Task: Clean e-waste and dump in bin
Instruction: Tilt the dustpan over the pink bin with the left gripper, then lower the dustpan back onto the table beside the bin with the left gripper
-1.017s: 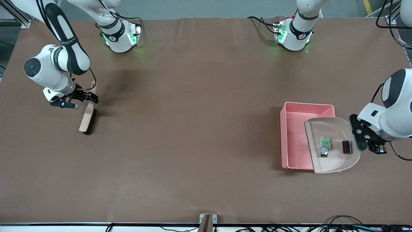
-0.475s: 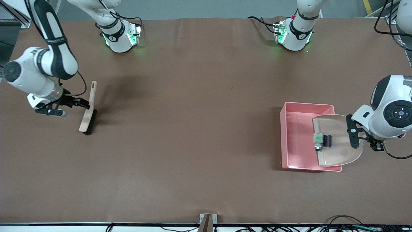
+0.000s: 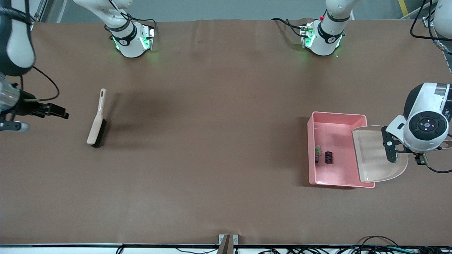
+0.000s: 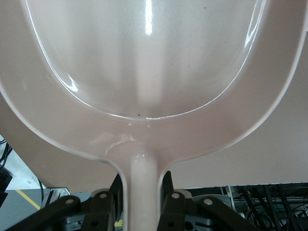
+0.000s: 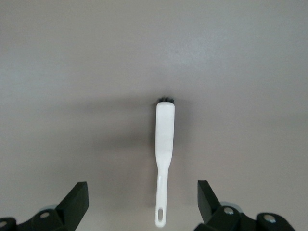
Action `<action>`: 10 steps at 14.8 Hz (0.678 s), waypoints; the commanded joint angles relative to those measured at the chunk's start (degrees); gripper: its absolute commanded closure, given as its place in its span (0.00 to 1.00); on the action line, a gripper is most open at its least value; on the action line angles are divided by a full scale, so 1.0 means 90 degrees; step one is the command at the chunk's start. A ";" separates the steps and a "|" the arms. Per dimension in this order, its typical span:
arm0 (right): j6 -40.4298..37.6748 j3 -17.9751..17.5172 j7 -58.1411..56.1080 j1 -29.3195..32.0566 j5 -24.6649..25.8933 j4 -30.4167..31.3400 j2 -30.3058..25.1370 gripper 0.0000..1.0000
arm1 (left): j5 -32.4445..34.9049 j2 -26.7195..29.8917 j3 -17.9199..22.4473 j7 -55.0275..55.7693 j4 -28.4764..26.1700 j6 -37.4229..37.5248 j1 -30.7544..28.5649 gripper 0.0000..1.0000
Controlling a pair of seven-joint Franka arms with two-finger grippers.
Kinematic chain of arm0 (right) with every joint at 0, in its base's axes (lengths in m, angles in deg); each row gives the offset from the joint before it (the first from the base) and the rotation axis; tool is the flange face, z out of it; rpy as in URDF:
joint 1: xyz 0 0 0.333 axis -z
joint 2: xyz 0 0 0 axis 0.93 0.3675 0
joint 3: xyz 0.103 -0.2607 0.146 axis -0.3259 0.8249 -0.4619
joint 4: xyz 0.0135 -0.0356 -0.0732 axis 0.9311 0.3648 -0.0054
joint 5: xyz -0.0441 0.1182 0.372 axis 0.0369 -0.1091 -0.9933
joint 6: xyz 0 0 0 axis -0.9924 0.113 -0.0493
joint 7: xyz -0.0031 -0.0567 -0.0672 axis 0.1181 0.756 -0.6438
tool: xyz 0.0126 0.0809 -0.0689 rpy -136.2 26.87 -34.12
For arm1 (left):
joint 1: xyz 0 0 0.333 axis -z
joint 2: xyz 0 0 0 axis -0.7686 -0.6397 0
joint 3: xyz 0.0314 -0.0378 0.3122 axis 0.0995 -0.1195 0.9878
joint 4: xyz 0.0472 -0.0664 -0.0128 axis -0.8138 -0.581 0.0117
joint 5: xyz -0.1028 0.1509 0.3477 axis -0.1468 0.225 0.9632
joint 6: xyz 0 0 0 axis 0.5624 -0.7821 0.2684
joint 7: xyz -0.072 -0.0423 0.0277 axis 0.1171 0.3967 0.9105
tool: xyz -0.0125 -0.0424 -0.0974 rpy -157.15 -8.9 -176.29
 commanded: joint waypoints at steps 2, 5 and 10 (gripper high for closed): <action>-0.1036 -0.0004 0.0105 -0.0017 0.0033 -0.1186 0.0100 0.00 | 0.0069 0.0249 -0.0517 -0.0015 0.0227 0.0338 0.0044 0.92; -0.1164 -0.0014 0.0153 -0.0134 0.0033 -0.1441 0.0041 0.00 | -0.0300 0.0239 -0.1201 0.0150 0.0452 0.0436 0.0073 0.92; -0.2268 -0.0072 0.0632 -0.0417 0.0072 -0.1842 -0.0329 0.00 | -0.0487 -0.0101 -0.1340 0.1475 0.0560 0.0427 0.1349 0.92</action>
